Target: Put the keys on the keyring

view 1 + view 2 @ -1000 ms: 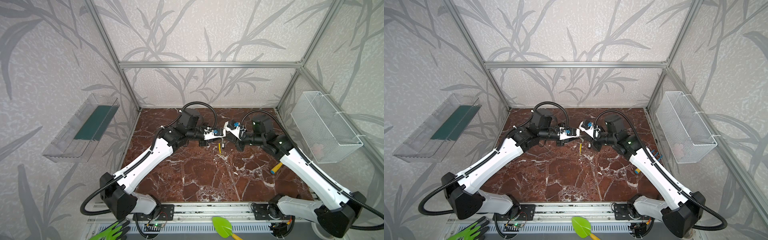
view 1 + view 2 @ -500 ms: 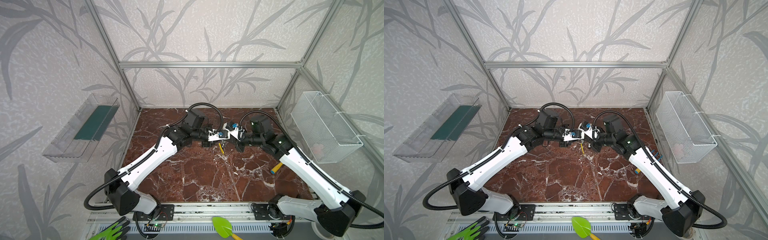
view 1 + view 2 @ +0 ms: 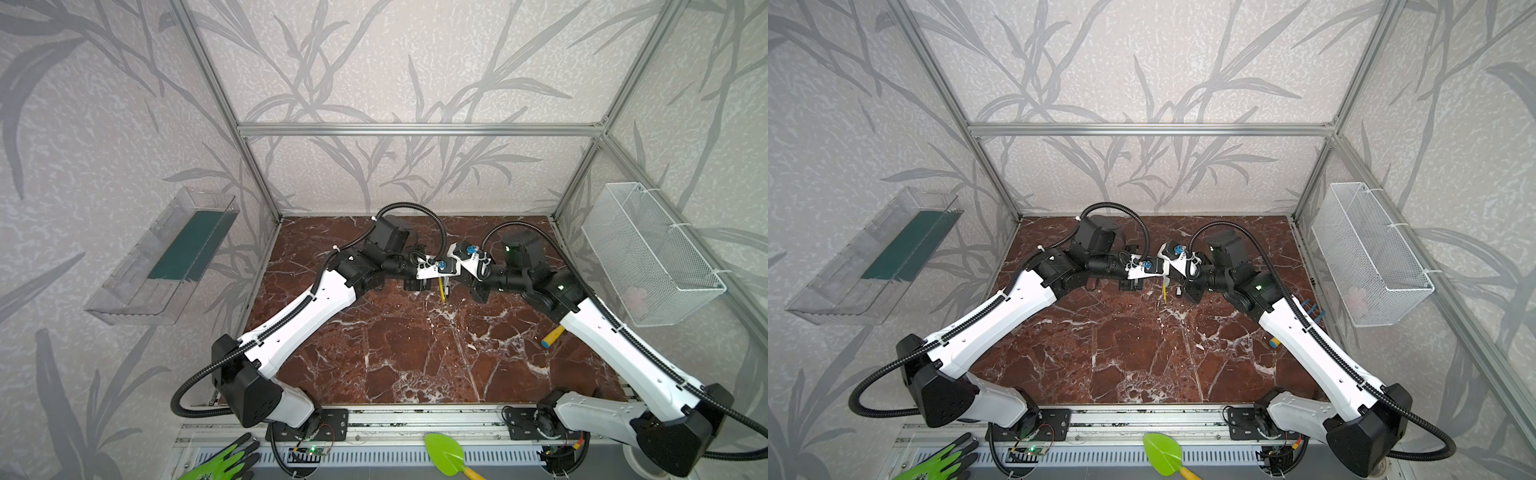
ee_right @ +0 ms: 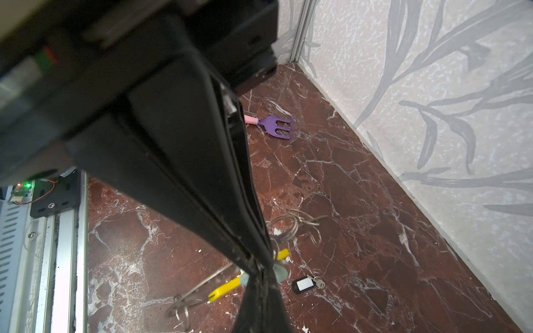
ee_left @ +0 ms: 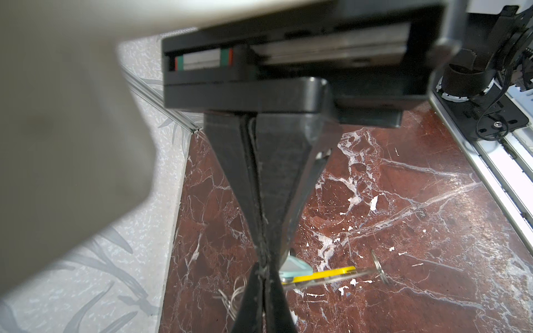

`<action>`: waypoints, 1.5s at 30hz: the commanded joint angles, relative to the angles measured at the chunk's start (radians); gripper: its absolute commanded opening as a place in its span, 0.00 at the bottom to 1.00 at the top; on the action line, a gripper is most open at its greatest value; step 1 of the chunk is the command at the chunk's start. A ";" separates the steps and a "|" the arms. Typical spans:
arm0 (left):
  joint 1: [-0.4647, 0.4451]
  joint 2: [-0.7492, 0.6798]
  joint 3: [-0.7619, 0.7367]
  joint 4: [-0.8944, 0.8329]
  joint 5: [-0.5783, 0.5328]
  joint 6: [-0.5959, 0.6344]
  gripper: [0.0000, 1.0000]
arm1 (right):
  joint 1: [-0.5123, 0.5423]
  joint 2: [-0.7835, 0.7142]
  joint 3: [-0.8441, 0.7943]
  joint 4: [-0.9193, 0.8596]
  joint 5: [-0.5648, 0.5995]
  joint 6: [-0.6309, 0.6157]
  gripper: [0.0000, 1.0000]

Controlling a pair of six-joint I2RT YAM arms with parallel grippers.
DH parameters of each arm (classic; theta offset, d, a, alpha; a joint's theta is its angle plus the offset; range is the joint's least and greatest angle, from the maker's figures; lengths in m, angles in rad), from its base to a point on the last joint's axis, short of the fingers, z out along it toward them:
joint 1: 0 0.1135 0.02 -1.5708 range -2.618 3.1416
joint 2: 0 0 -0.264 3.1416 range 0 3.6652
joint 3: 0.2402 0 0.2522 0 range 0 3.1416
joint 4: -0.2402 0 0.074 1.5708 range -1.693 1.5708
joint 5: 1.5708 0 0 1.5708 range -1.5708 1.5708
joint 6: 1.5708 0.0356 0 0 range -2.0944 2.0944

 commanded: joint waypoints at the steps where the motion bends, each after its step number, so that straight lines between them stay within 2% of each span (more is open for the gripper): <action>1: 0.001 0.017 0.014 -0.025 -0.018 -0.018 0.00 | 0.012 -0.054 -0.024 0.121 0.006 -0.013 0.16; 2: 0.003 0.008 0.005 0.005 -0.011 -0.039 0.00 | 0.011 -0.066 -0.047 0.144 0.033 -0.017 0.26; 6: 0.031 -0.035 -0.057 0.178 0.075 -0.175 0.00 | 0.001 -0.136 -0.182 0.289 0.161 -0.033 0.38; 11: 0.063 -0.075 -0.152 0.445 0.164 -0.386 0.00 | 0.001 -0.190 -0.282 0.416 0.159 -0.026 0.41; 18: 0.080 -0.088 -0.247 0.766 0.202 -0.641 0.00 | 0.008 -0.205 -0.327 0.572 0.165 0.008 0.43; 29: 0.084 -0.087 -0.295 0.973 0.220 -0.799 0.00 | 0.016 -0.126 -0.274 0.650 0.225 0.009 0.43; 32: 0.086 -0.087 -0.299 1.008 0.221 -0.828 0.00 | 0.016 -0.123 -0.275 0.682 0.246 0.009 0.41; 38: 0.086 -0.085 -0.305 1.048 0.204 -0.851 0.00 | 0.021 -0.137 -0.291 0.719 0.274 -0.005 0.26; 41: 0.087 -0.081 -0.311 1.081 0.195 -0.869 0.00 | 0.025 -0.143 -0.300 0.735 0.267 -0.017 0.15; 45: 0.088 -0.069 -0.319 1.162 0.173 -0.916 0.00 | 0.051 -0.130 -0.298 0.690 0.261 -0.075 0.08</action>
